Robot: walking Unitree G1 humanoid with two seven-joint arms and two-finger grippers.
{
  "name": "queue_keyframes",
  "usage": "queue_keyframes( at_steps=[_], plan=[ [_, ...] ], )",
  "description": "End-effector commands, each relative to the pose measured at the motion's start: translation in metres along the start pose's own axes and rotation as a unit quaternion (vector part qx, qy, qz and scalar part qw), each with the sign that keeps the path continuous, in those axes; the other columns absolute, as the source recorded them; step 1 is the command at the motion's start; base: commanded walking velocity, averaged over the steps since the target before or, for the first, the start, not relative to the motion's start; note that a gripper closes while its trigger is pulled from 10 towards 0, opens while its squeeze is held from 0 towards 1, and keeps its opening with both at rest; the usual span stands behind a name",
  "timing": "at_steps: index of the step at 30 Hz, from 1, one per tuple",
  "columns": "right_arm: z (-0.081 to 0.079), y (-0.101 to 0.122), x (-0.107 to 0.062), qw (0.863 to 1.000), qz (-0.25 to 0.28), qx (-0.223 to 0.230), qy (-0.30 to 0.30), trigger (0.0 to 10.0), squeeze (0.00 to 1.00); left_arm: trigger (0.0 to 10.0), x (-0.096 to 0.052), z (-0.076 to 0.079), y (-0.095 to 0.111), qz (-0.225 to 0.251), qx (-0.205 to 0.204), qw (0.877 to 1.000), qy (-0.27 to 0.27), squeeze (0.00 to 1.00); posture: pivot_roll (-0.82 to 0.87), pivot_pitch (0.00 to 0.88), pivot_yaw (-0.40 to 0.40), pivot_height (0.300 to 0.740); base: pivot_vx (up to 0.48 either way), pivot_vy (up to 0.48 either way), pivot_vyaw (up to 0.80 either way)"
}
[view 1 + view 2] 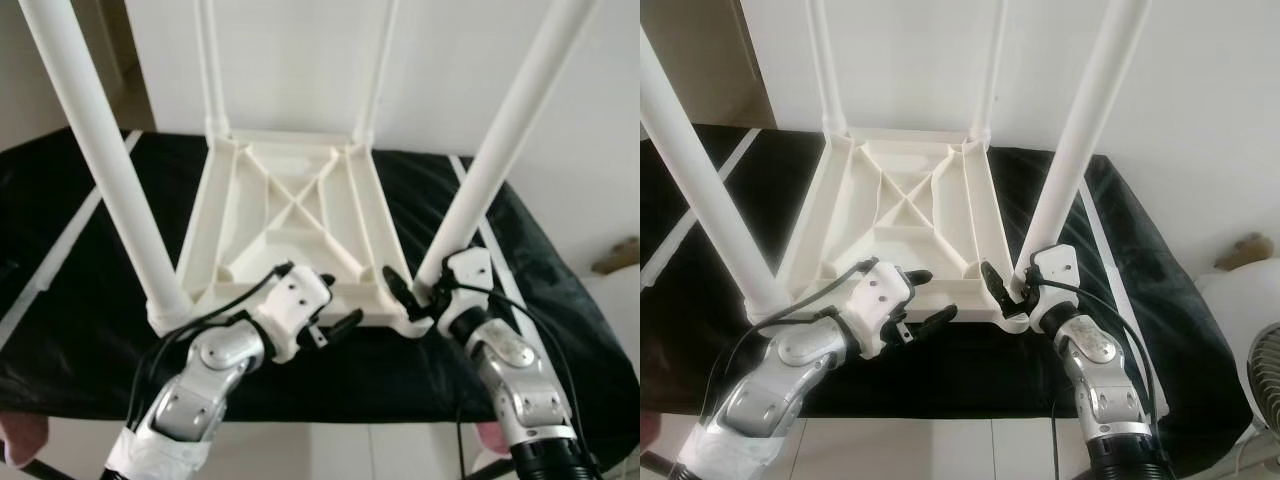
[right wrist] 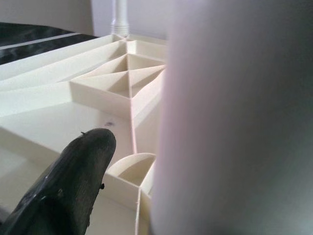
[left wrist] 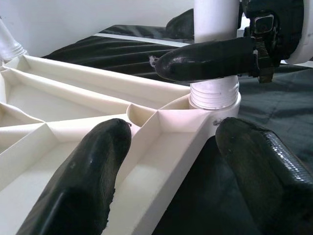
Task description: Building children table
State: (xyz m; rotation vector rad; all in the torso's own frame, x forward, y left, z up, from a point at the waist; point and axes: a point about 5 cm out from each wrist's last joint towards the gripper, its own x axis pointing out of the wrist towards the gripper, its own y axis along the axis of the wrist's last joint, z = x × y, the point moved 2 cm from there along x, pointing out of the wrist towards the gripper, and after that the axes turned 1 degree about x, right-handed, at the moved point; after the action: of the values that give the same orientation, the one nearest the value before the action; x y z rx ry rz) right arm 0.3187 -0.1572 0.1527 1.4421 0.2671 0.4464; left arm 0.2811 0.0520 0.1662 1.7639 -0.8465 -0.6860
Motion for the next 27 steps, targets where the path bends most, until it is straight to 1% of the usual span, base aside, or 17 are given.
queue_keyframes(
  at_steps=[1,2,5,7,8,9,10,11,20,21,22,23,24,26,27],
  plan=[
    [0.0,-0.005,0.001,1.0,-0.012,-0.004,0.026,10.0,0.0,10.0,-0.001,-0.003,-0.002,-0.01,-0.005,1.0,0.013,0.0,-0.06,0.001,-0.054,0.74,0.0,0.0,0.0],
    [0.0,-0.005,0.001,1.0,-0.012,-0.004,0.026,10.0,0.0,10.0,-0.001,-0.003,-0.002,-0.01,-0.005,1.0,0.013,0.0,-0.06,0.001,-0.054,0.74,0.0,0.0,0.0],
    [0.002,-0.014,0.003,0.998,-0.029,-0.008,0.059,10.0,0.0,10.0,-0.001,-0.002,-0.002,-0.015,-0.012,1.0,0.014,0.0,-0.05,0.002,-0.052,0.74,0.0,0.0,0.0],
    [0.002,-0.014,0.003,0.998,-0.029,-0.008,0.059,10.0,0.0,10.0,-0.001,-0.002,-0.002,-0.015,-0.012,1.0,0.014,0.0,-0.05,0.002,-0.052,0.74,0.0,0.0,0.0],
    [0.004,-0.017,0.002,0.997,-0.035,-0.011,0.063,8.1,0.0,10.0,-0.001,-0.002,-0.002,-0.015,-0.013,1.0,0.014,0.0,-0.05,0.004,-0.051,0.74,0.0,0.0,0.0],
    [0.004,-0.017,0.002,0.997,-0.035,-0.011,0.063,8.1,0.0,10.0,-0.001,-0.002,-0.002,-0.015,-0.013,1.0,0.014,0.0,-0.05,0.004,-0.051,0.74,0.0,0.0,0.0],
    [0.006,-0.019,0.001,0.997,-0.039,-0.012,0.067,3.8,0.0,10.0,-0.001,-0.001,-0.002,-0.015,-0.01,1.0,0.013,0.0,-0.05,0.007,-0.052,0.74,0.0,0.0,0.0],
    [0.008,-0.022,0.0,0.997,-0.043,-0.01,0.068,0.0,0.0,10.0,-0.002,-0.002,-0.002,-0.015,-0.008,1.0,0.014,0.0,-0.05,0.011,-0.053,0.74,0.0,0.0,0.0],
    [0.013,-0.026,-0.004,0.997,-0.05,-0.007,0.062,0.0,0.0,10.0,-0.003,-0.003,-0.003,-0.015,-0.01,1.0,0.018,0.0,-0.06,0.018,-0.057,0.74,0.0,0.0,0.0],
    [0.014,-0.027,-0.006,0.997,-0.051,-0.003,0.052,8.4,0.0,10.0,-0.001,-0.002,-0.003,-0.015,-0.01,1.0,0.017,0.0,-0.07,0.023,-0.062,0.74,0.0,0.0,0.0],
    [0.014,-0.027,-0.006,0.997,-0.051,-0.003,0.052,8.4,0.0,10.0,-0.001,-0.002,-0.003,-0.015,-0.01,1.0,0.017,0.0,-0.07,0.023,-0.062,0.74,0.0,0.0,0.0],
    [0.016,-0.027,-0.007,0.998,-0.051,-0.001,0.042,10.0,0.0,10.0,0.0,0.0,-0.002,-0.013,-0.012,1.0,0.017,0.0,-0.07,0.028,-0.064,0.74,0.0,0.0,0.0],
    [0.016,-0.027,-0.007,0.998,-0.051,-0.001,0.042,10.0,0.0,10.0,0.0,0.0,-0.002,-0.013,-0.012,1.0,0.017,0.0,-0.07,0.028,-0.064,0.74,0.0,0.0,0.0],
    [0.017,-0.025,-0.006,0.999,-0.044,0.012,0.0,10.0,0.0,10.0,0.003,0.002,-0.001,-0.011,-0.015,1.0,0.016,0.0,-0.07,0.034,-0.072,0.74,0.0,0.0,0.0],
    [0.017,-0.025,-0.006,0.999,-0.044,0.012,0.0,10.0,0.0,10.0,0.003,0.002,-0.001,-0.011,-0.015,1.0,0.016,0.0,-0.07,0.034,-0.072,0.74,0.0,0.0,0.0]
  ],
)
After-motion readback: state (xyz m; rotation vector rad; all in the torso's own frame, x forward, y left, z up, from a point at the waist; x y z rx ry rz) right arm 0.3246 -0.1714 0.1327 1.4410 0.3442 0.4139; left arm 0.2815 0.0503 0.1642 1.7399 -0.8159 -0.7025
